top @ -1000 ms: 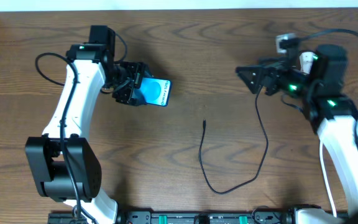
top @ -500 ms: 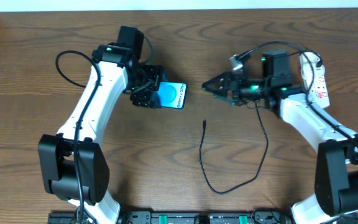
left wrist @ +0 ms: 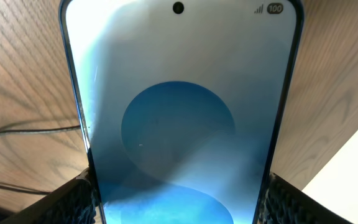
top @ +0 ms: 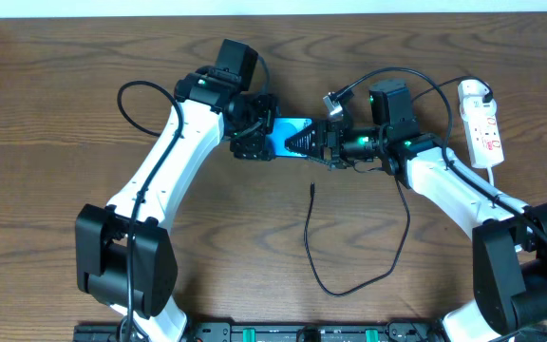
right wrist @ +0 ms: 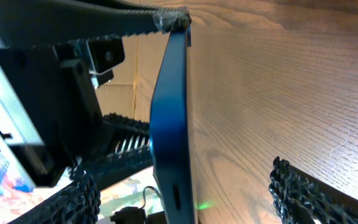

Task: Plug charger to phone and switch on socket

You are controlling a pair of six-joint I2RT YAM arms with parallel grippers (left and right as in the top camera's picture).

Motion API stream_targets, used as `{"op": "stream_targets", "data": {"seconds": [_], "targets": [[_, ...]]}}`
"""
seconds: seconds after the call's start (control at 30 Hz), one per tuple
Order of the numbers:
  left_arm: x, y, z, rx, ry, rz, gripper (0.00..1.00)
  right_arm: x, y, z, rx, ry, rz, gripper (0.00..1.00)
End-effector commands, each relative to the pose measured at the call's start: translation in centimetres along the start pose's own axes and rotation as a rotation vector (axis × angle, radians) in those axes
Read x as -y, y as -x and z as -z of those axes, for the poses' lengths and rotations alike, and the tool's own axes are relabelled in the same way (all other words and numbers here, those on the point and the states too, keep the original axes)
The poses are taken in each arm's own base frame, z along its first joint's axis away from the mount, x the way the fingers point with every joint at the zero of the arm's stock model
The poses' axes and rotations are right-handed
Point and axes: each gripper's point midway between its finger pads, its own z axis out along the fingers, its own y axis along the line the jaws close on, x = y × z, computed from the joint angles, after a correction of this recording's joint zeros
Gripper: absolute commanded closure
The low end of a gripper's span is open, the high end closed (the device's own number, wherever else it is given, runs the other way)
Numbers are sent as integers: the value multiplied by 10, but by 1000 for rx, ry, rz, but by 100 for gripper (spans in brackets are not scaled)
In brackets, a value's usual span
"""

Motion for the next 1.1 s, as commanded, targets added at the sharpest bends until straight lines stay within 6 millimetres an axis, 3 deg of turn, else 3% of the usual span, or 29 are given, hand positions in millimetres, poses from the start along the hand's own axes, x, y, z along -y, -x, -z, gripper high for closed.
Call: {"op": "stream_targets", "data": {"seconds": [0.0,0.27,0.63,0.97,1.07], "targets": [[2,-10,6,1,-21,17,92,-2,5,-2,12,-8,-18,13],[-2,-20,3,-7,-10,-5,93,2,8,-1,33,-29,-49,17],[-2,-21,3,-7,-10,-6,93,2,9,-1,36,-32,-51,63],[-5,-26,1,-11,-4,-19,92,4,10,-2,48,-48,-50,86],[-5,-27,1,-12,-3,-21,93,4,9,-3,45,-47,-48,97]]}}
